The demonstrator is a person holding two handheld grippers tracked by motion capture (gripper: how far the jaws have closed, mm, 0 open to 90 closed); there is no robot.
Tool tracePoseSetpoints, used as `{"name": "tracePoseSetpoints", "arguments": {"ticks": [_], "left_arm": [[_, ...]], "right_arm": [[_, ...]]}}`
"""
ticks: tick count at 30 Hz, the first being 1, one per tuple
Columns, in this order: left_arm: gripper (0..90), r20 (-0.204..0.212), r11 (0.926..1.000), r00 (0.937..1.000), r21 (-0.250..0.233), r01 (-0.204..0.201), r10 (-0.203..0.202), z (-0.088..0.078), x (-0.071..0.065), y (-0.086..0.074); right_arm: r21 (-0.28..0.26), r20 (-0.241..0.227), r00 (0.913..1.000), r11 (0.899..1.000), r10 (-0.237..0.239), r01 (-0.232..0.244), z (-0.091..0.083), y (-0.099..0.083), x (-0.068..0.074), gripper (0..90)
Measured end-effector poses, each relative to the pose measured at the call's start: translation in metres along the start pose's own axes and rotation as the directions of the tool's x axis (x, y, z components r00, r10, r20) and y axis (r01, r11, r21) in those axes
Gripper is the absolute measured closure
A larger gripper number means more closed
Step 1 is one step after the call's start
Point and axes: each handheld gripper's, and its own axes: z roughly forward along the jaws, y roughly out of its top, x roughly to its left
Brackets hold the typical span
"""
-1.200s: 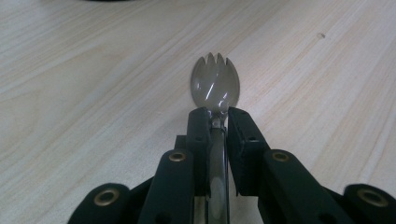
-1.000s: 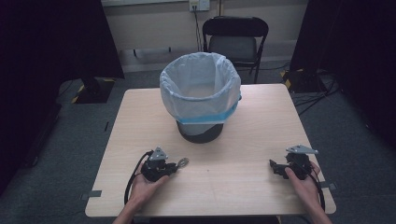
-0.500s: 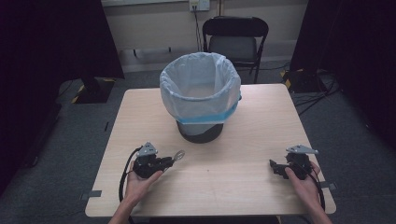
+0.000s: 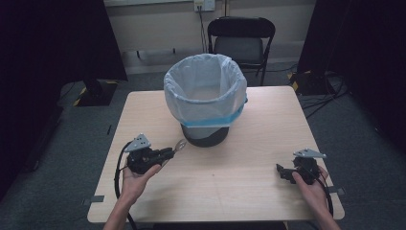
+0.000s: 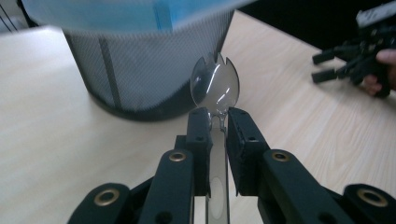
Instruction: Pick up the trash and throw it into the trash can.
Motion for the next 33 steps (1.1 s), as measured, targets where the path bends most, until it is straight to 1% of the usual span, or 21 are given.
{"name": "tracePoseSetpoints", "arguments": {"ticks": [2, 3, 5, 8, 9, 12, 15, 17, 21, 22, 26, 27, 30, 33], "left_arm": [[80.0, 0.001, 0.9998, 0.9999, -0.018, -0.011, 0.011, -0.003, 0.000, 0.008], [79.9, 0.004, 0.9996, 1.0000, -0.026, -0.009, 0.009, -0.004, -0.001, 0.011], [79.9, 0.004, 0.9989, 0.9996, -0.040, -0.027, 0.027, -0.007, -0.001, 0.020], [79.9, 0.012, 0.9972, 0.9995, -0.070, -0.028, 0.029, -0.010, -0.003, 0.030], [80.0, 0.011, 0.9964, 0.9990, -0.073, -0.042, 0.043, -0.012, -0.003, 0.034], [79.9, 0.020, 0.9944, 0.9978, -0.086, -0.062, 0.064, -0.016, -0.006, 0.046], [80.0, 0.035, 0.9924, 0.9966, -0.101, -0.071, 0.075, -0.021, -0.007, 0.058], [79.9, 0.037, 0.9910, 0.9962, -0.112, -0.074, 0.078, -0.023, -0.007, 0.064], [80.0, 0.035, 0.9864, 0.9946, -0.137, -0.092, 0.098, -0.029, -0.009, 0.081], [79.9, 0.032, 0.9840, 0.9945, -0.151, -0.094, 0.100, -0.030, -0.010, 0.085], [80.0, 0.039, 0.9781, 0.9917, -0.174, -0.114, 0.123, -0.033, -0.014, 0.101], [79.9, 0.035, 0.9753, 0.9910, -0.185, -0.121, 0.129, -0.033, -0.014, 0.107], [80.0, 0.041, 0.9701, 0.9911, -0.214, -0.115, 0.126, -0.033, -0.011, 0.121], [80.0, 0.041, 0.9671, 0.9908, -0.226, -0.116, 0.129, -0.031, -0.008, 0.133]], "right_arm": [[0.000, 0.000, 1.0000, 1.000, 0.000, 0.000, 0.000, 0.000, 0.000, 13.1], [0.000, 0.000, 1.0000, 1.000, 0.000, 0.000, 0.000, 0.000, 0.000, 13.0], [0.000, 0.000, 1.0000, 1.000, 0.000, 0.000, 0.000, 0.000, 0.000, 13.0], [0.000, 0.000, 1.0000, 1.000, 0.000, 0.000, 0.000, 0.000, 0.000, 13.1], [0.000, 0.000, 1.0000, 1.000, 0.000, 0.000, 0.000, 0.000, 0.000, 13.1], [0.000, 0.000, 1.0000, 1.000, 0.000, 0.000, 0.000, 0.000, 0.000, 13.0], [0.000, 0.000, 1.0000, 1.000, 0.000, 0.000, 0.000, 0.000, 0.000, 13.0], [0.000, 0.000, 1.0000, 1.000, 0.000, 0.000, 0.000, 0.000, 0.000, 13.0], [0.000, 0.000, 1.0000, 1.000, -0.001, 0.001, 0.000, 0.000, 0.000, 13.1], [0.000, 0.000, 1.0000, 1.000, 0.000, 0.000, 0.000, 0.000, 0.000, 13.0], [0.000, 0.000, 1.0000, 1.000, -0.001, 0.001, 0.000, 0.000, 0.000, 13.0], [0.000, 0.000, 1.0000, 1.000, -0.001, 0.001, 0.000, 0.000, 0.000, 13.0], [0.000, 0.000, 1.0000, 1.000, -0.001, 0.001, 0.000, 0.000, 0.000, 12.9], [-0.001, 0.001, 1.0000, 1.000, -0.001, 0.001, 0.000, 0.000, 0.000, 12.9]]}}
